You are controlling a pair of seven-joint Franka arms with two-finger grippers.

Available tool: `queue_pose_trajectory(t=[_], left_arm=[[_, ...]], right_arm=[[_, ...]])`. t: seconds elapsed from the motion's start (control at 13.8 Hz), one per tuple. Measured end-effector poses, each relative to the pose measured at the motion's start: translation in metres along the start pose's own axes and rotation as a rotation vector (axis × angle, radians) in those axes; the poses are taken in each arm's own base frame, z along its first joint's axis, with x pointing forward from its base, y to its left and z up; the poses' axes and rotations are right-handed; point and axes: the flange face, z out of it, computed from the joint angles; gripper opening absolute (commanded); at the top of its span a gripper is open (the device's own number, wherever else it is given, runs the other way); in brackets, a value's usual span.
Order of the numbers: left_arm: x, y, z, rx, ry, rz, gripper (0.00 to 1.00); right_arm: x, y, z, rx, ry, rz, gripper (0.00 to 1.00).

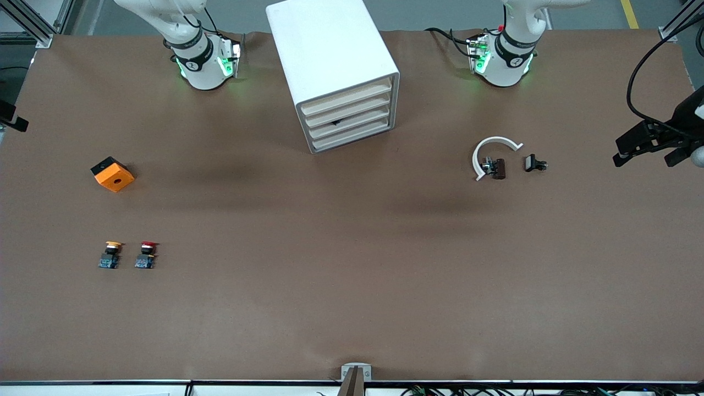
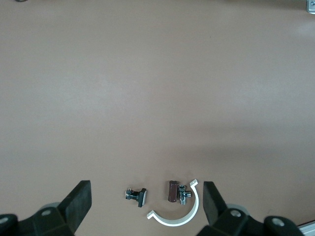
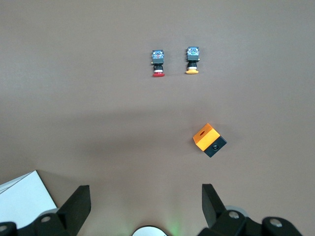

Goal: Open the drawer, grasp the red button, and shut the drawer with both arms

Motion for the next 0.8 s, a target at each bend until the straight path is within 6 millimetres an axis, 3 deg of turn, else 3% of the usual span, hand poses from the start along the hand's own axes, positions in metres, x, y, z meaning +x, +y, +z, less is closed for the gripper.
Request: queue_pose_trajectory(t=[0.29,0.8], left_arm=[[0.000,0.000,0.000,0.000,0.000,0.000,1.00],[0.000,0.001,-0.002,0.000,0.003,0.001,1.00]], right_arm=[[-0.002,-0.021,0.000,-0.018,-0.002,0.004,1.00],[-0.016,-0.012,0.003,-0.014,-0.010,0.028,1.00]])
